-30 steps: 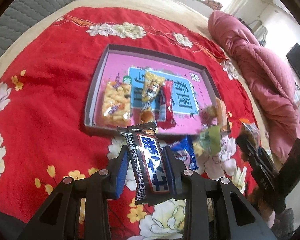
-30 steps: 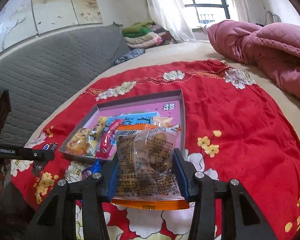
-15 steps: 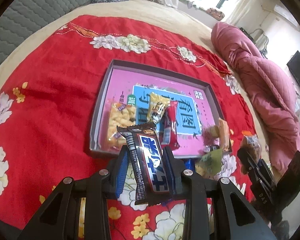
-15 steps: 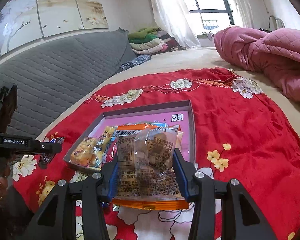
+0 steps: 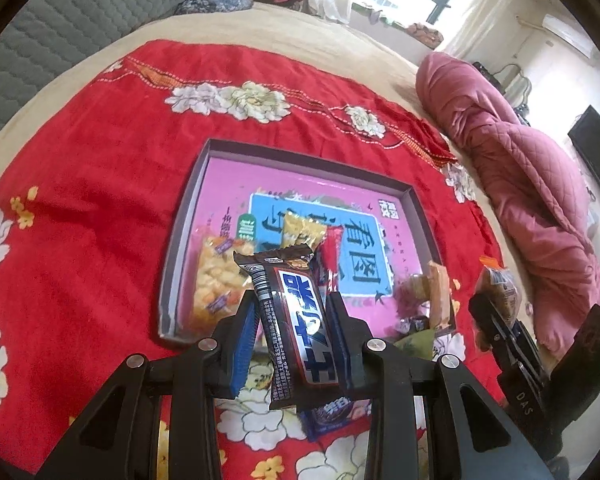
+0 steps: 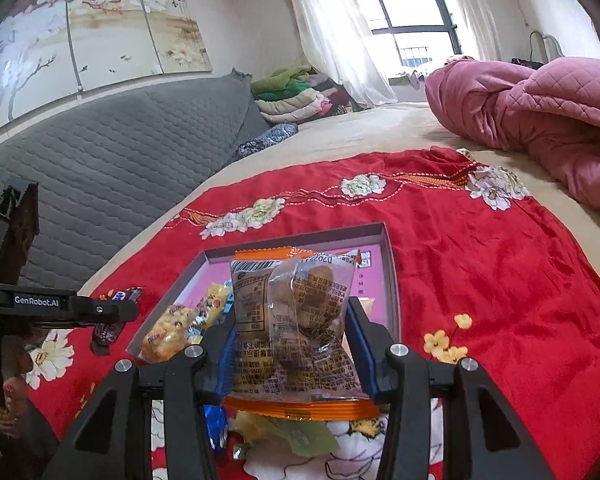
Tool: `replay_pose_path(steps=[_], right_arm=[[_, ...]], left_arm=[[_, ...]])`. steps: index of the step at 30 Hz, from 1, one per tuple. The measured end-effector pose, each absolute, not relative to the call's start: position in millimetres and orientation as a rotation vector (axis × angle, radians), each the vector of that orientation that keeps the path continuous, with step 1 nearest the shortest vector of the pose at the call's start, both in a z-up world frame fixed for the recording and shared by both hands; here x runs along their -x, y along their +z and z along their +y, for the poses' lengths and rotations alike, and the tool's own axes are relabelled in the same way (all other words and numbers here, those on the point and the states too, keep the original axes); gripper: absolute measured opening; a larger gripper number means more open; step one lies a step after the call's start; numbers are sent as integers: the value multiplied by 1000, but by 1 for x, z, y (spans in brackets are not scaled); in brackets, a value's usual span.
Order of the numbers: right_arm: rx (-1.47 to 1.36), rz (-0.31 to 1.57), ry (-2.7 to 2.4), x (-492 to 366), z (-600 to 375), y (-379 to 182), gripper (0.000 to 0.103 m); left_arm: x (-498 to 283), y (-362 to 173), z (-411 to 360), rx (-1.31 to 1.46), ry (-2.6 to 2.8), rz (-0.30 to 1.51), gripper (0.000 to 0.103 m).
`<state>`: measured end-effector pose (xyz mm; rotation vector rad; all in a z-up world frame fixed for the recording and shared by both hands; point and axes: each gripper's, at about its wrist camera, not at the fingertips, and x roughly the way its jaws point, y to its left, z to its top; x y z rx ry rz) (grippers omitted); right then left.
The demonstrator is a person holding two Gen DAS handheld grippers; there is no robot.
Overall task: Organize snacks
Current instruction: 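Carry the chocolate bar in the left tool while the right tool carries the cookie bag, then open the right tool over the tray while the left tool releases the chocolate bar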
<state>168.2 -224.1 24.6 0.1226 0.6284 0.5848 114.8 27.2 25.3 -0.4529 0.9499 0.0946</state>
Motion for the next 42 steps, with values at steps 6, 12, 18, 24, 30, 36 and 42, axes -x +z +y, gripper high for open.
replay_pose_path(steps=[6, 12, 18, 24, 30, 36, 42], right_arm=[[-137, 627, 576, -182, -215, 25, 48], [-119, 626, 575, -194, -202, 22, 48], [-124, 640, 574, -199, -203, 16, 48], [-118, 644, 584, -202, -199, 14, 48], [-80, 657, 606, -204, -188, 8, 48], [-31, 683, 593, -207, -180, -1, 48], [-16, 726, 585, -210, -179, -13, 49]], left_arm=[[-130, 25, 21, 449, 86, 937, 35], [-141, 23, 14, 441, 83, 938, 35], [-151, 20, 11, 429, 85, 938, 35], [-158, 11, 10, 426, 98, 943, 35], [-165, -1, 4, 409, 99, 966, 35], [-172, -10, -5, 380, 85, 993, 35], [-174, -16, -11, 371, 78, 1008, 35]])
